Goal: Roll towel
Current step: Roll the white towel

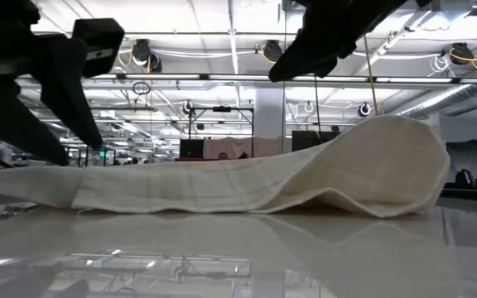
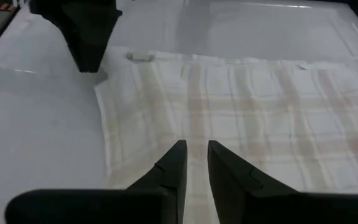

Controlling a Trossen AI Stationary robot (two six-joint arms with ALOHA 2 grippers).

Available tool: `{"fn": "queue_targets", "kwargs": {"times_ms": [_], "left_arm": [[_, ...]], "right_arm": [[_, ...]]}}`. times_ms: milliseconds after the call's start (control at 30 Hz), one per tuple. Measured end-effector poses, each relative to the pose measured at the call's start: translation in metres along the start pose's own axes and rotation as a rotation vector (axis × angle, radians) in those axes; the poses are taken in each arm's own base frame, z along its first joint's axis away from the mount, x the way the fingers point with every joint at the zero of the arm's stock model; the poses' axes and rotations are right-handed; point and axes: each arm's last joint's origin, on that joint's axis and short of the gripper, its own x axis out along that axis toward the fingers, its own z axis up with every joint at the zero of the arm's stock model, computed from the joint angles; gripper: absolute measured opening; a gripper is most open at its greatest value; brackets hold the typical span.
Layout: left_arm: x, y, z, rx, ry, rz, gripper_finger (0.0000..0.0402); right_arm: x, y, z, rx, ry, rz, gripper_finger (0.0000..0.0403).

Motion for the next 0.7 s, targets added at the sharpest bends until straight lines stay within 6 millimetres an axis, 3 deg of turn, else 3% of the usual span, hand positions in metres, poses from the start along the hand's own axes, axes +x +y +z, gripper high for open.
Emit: {"fn": "queue_targets", "kwargs": {"times_ms": [200,700], "left_arm": [[0.0101,-0.0002,0.0062,0.132,0.038,-0.021,0.0108],[0.0108,0.0054,0.0036,0.256,0.102,-0.078,0.0108]], "right_arm": [[-0.0032,0.0118,-0.0027,-0.004,0.007,0.018,0.0057],[-0.0032,0.0120,-0.0026,-0.047,0.005,0.017,0.0057]]}}
